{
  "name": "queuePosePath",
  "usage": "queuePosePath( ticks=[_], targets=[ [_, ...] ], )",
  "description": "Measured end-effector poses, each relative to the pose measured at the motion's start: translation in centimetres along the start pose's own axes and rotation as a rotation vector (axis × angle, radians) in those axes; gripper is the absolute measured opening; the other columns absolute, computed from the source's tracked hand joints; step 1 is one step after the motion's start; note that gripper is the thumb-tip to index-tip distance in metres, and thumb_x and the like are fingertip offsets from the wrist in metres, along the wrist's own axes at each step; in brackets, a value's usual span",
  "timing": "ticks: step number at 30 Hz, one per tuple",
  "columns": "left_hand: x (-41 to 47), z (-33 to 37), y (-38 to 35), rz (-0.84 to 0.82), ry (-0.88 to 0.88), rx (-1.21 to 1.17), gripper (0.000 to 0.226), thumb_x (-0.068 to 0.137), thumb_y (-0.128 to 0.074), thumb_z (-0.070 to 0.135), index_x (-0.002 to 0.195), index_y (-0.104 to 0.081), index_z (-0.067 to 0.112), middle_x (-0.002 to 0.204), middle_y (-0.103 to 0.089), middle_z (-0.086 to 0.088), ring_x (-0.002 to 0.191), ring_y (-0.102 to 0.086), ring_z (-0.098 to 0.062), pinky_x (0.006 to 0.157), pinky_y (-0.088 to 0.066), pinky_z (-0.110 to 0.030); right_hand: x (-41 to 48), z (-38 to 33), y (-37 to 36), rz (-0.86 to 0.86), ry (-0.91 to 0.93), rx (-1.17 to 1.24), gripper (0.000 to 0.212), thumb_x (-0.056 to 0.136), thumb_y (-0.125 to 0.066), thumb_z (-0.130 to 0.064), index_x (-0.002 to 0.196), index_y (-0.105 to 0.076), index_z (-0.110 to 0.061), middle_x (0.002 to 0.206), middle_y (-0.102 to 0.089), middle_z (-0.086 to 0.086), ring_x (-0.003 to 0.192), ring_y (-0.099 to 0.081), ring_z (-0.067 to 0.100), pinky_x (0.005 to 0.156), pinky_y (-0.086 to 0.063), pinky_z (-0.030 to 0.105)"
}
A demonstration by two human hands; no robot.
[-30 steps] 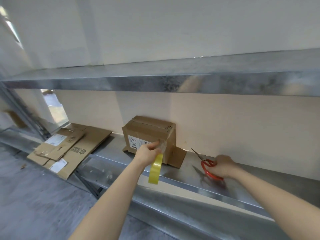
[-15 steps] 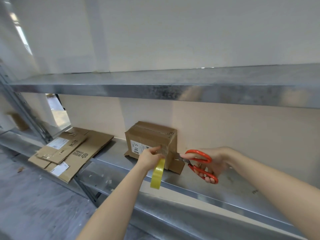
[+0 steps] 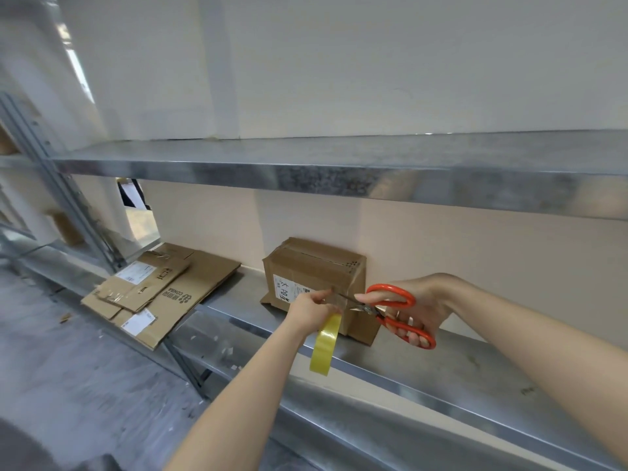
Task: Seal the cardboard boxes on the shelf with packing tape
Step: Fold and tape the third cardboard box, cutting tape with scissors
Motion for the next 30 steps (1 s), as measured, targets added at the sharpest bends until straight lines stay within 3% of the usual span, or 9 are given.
queuePosePath(
  ticks=[5, 7, 9, 10, 11, 13, 15, 23, 30],
  targets=[
    [-0.4, 0.5, 0.0, -0.012, 0.007, 0.029, 0.053, 0.086, -0.068, 0.020, 0.137, -0.053, 0.021, 0.124, -0.063, -0.005, 0.123, -0.052, -0.031, 0.094, -0.047, -0.042, -0.1, -0.1, 0.0, 0.003, -0.019, -0.030, 0.076, 0.056, -0.069, -0.080, 0.071, -0.046, -0.010, 0.068, -0.042, 0.006, 0.057, -0.042, 0.019, 0.059, -0.036, 0.027],
    [-0.6, 0.8, 0.1, -0.013, 0.005, 0.035, 0.053, 0.085, -0.068, 0.020, 0.136, -0.054, 0.020, 0.125, -0.062, -0.006, 0.123, -0.052, -0.032, 0.077, -0.054, -0.035, 0.1, -0.7, -0.3, 0.014, -0.008, -0.036, 0.075, 0.061, -0.066, -0.080, 0.072, -0.047, -0.008, 0.068, -0.043, 0.007, 0.056, -0.042, 0.019, 0.057, -0.036, 0.026],
    [-0.8, 0.9, 0.2, -0.010, 0.004, 0.027, 0.053, 0.086, -0.068, 0.020, 0.137, -0.053, 0.020, 0.125, -0.062, -0.006, 0.123, -0.052, -0.032, 0.054, -0.045, -0.017, 0.5, -1.2, -0.4, 0.034, 0.004, -0.041, 0.076, 0.062, -0.064, -0.081, 0.073, -0.048, -0.008, 0.067, -0.043, 0.007, 0.054, -0.042, 0.019, 0.056, -0.036, 0.025],
    [-0.7, 0.8, 0.3, -0.011, 0.004, 0.028, 0.053, 0.086, -0.068, 0.021, 0.137, -0.053, 0.020, 0.124, -0.062, -0.006, 0.123, -0.052, -0.031, 0.049, -0.040, -0.014, 0.6, -1.3, -0.4, 0.051, 0.004, -0.043, 0.076, 0.062, -0.064, -0.081, 0.074, -0.048, -0.008, 0.067, -0.044, 0.007, 0.054, -0.042, 0.019, 0.055, -0.036, 0.025],
    [-0.7, 0.7, 0.3, -0.015, 0.004, 0.029, 0.054, 0.086, -0.068, 0.021, 0.138, -0.052, 0.021, 0.124, -0.062, -0.005, 0.123, -0.052, -0.031, 0.051, -0.043, -0.015, 0.8, -1.5, -0.3, 0.072, 0.004, -0.041, 0.077, 0.062, -0.063, -0.082, 0.074, -0.048, -0.008, 0.066, -0.043, 0.007, 0.053, -0.042, 0.019, 0.055, -0.037, 0.024],
    [-0.7, 0.6, 0.3, -0.020, 0.006, 0.042, 0.053, 0.087, -0.067, 0.021, 0.138, -0.052, 0.022, 0.124, -0.063, -0.006, 0.124, -0.051, -0.032, 0.077, -0.055, -0.031, 1.0, -1.6, 0.0, 0.111, 0.007, -0.035, 0.076, 0.063, -0.061, -0.083, 0.074, -0.047, -0.009, 0.065, -0.043, 0.005, 0.051, -0.042, 0.016, 0.052, -0.039, 0.023],
    [-0.6, 0.5, 0.4, -0.017, 0.010, 0.055, 0.053, 0.087, -0.066, 0.021, 0.137, -0.052, 0.023, 0.123, -0.064, -0.005, 0.124, -0.050, -0.034, 0.096, -0.046, -0.041, 1.1, -1.6, 0.2, 0.112, 0.015, -0.037, 0.074, 0.064, -0.059, -0.083, 0.072, -0.045, -0.011, 0.062, -0.042, 0.003, 0.050, -0.040, 0.014, 0.050, -0.038, 0.021],
    [-0.2, 0.4, 0.5, -0.023, 0.012, 0.059, 0.054, 0.085, -0.068, 0.022, 0.137, -0.052, 0.022, 0.125, -0.062, -0.005, 0.126, -0.049, -0.032, 0.101, -0.043, -0.042, 1.6, -1.4, -0.4, 0.048, 0.034, -0.120, 0.070, 0.071, -0.052, -0.082, 0.066, -0.040, -0.014, 0.058, -0.036, 0.002, 0.046, -0.036, 0.013, 0.049, -0.034, 0.022],
    [0.2, 0.0, 0.7, -0.031, 0.029, 0.098, 0.052, 0.084, -0.069, 0.023, 0.134, -0.056, 0.024, 0.128, -0.061, -0.011, 0.125, -0.050, -0.034, 0.100, -0.043, -0.043, 2.0, -1.7, -0.1, 0.132, 0.110, -0.202, 0.064, 0.082, -0.047, -0.074, 0.064, -0.039, -0.014, 0.051, -0.036, 0.001, 0.039, -0.034, 0.010, 0.043, -0.031, 0.019]
  ],
)
Point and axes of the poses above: each hand's wrist, its own x-axis towards the middle knuckle, its own y-axis out of the back of the hand, z = x × y, the point moved 8 cm from there along x, towards the middle knuckle
